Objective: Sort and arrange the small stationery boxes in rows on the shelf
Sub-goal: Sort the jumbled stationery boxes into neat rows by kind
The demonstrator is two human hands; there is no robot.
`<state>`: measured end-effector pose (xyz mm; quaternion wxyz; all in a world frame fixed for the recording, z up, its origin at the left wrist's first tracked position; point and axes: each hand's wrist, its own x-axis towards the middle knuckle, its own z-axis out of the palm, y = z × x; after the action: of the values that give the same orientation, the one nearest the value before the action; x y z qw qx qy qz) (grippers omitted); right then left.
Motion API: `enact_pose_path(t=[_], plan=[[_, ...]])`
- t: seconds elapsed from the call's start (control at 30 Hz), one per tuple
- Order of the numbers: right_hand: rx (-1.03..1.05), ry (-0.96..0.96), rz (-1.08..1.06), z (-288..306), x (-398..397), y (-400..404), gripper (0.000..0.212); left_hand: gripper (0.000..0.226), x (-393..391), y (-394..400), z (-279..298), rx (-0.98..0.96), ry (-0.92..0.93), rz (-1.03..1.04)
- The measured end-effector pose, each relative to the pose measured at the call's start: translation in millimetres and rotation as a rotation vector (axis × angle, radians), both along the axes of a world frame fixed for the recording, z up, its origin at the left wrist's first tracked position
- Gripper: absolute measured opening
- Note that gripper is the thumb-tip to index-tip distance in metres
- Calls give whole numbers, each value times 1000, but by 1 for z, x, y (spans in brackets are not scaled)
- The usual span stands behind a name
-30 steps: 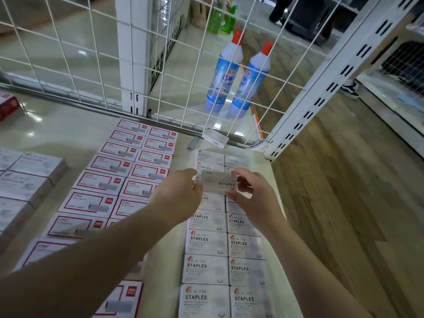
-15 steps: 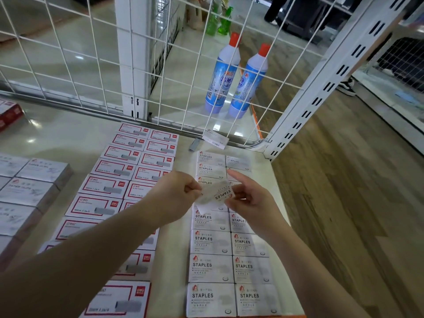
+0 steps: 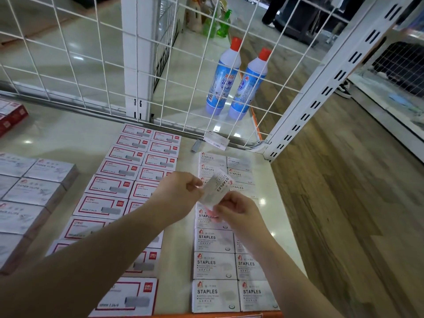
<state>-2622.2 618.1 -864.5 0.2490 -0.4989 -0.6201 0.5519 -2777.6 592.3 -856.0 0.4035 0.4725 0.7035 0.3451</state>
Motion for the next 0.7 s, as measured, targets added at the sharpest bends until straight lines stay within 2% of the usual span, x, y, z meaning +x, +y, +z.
enact_pose_path(t=[0.1,0.2,0.47,0.6,0.7], plan=[[22,-79,45,1,5,1,19,37,-1,-3,2,45,-45,-40],[51,-119,75,5,9,4,21,26,-6,-5,4,50,-20,-72],[60,95,-148,9,8,9,20,15,-10,-11,-2,-66,-14,3],[55,81,-56,11,8,4,41,17,-8,-12,-3,-78,-80,87],[115,33,-39,8,8,5,45,20,-8,-12,-6,-80,-99,87]])
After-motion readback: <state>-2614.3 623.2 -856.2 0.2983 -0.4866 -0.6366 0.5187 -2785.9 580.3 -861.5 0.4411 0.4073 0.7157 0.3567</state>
